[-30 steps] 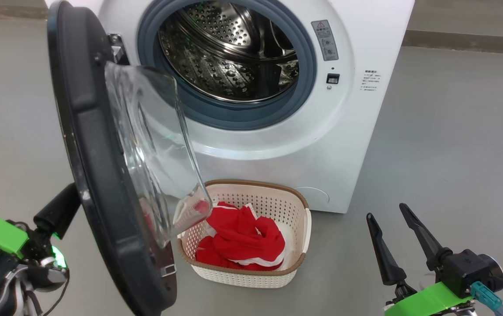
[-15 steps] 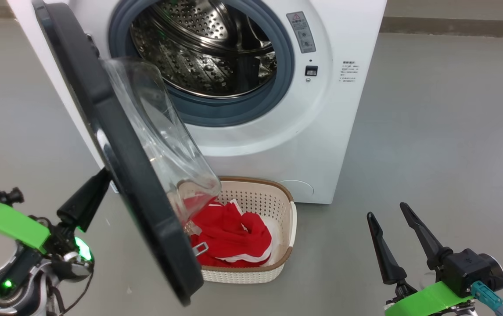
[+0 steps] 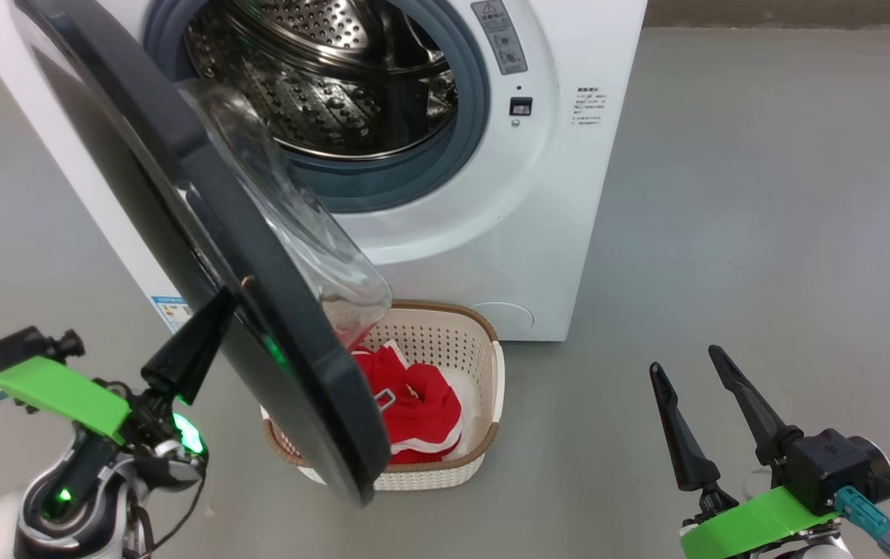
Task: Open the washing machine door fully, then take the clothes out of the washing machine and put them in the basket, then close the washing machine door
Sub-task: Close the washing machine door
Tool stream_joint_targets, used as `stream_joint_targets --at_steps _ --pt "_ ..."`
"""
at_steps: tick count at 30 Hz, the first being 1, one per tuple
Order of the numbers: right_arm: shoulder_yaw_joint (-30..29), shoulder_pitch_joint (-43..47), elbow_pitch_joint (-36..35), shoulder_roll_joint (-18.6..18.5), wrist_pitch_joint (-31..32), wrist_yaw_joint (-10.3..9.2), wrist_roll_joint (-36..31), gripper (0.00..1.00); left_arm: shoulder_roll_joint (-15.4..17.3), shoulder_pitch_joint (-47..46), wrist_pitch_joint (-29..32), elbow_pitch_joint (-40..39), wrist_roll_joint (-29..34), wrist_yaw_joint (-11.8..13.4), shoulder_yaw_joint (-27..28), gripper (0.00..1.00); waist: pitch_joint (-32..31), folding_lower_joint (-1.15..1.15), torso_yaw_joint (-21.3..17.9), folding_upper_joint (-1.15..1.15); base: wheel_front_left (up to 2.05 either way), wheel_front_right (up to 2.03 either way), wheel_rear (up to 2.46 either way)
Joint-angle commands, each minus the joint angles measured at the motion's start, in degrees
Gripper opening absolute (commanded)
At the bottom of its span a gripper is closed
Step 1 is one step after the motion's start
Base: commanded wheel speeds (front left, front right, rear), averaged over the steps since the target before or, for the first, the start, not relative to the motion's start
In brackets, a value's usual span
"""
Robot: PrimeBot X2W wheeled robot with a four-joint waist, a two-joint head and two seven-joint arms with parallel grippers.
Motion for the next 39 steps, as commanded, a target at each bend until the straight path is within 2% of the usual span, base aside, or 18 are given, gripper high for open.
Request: stream_joint_targets --at_steps 1,16,39 --pt "1.0 -2.2 -1.3 -0.5 -0.5 0.28 -0.1 1.00 0.7 -2.6 0.1 -1.4 -0.6 -1.0 0.2 0.00 0.3 0.00 -0.4 0.00 0.00 0.00 0.00" --pt "1.0 -3.4 -1.4 -0.5 -0.5 0.28 0.0 1.00 0.7 -6.9 -4.1 0.0 -5.9 -3.4 -3.7 0.00 2.5 0.00 -3.8 0.00 0.00 0.00 0.00" --pt "1.0 -4.5 -1.9 -0.5 -0.5 0.28 -0.8 1.00 0.7 -15.2 -9.3 7.6 -6.1 -7.0 -5.9 0.00 5.8 0.00 -8.4 0.00 0.00 0.00 0.00"
